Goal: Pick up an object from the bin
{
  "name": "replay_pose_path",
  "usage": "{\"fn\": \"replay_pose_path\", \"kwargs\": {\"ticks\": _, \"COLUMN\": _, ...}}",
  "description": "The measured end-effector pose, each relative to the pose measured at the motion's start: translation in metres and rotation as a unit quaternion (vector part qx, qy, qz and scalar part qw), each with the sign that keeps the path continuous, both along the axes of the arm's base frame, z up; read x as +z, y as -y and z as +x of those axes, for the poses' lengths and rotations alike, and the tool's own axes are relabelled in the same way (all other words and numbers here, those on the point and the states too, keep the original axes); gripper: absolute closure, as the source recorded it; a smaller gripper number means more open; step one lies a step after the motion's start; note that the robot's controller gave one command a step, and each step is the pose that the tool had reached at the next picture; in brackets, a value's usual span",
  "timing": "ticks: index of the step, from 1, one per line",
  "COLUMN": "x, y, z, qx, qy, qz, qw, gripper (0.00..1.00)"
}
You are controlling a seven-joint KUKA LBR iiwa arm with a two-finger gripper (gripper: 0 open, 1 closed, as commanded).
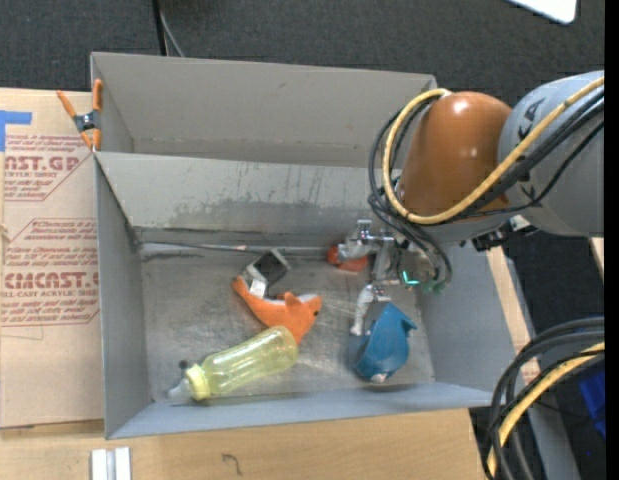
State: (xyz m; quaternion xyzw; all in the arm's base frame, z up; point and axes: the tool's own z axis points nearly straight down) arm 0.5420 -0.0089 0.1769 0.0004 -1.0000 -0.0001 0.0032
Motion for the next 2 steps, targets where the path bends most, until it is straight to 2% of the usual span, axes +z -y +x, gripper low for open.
{"fn": "replay_pose_path", "kwargs": {"ticks": 1, "x": 0.004, "y": 0.000, "z": 0.002, "qx": 0.000, "qy": 0.0039, "qz": 0.000, "qw": 1.0000, "gripper": 0.00}}
{"fn": "replay_pose_path", "kwargs": {"ticks": 2, "x": -0.101, "y": -0.068, "z": 0.031, "qx": -0.001, "qy": 0.0025, "qz": 0.000, "qw": 1.0000, "gripper": 1.00}}
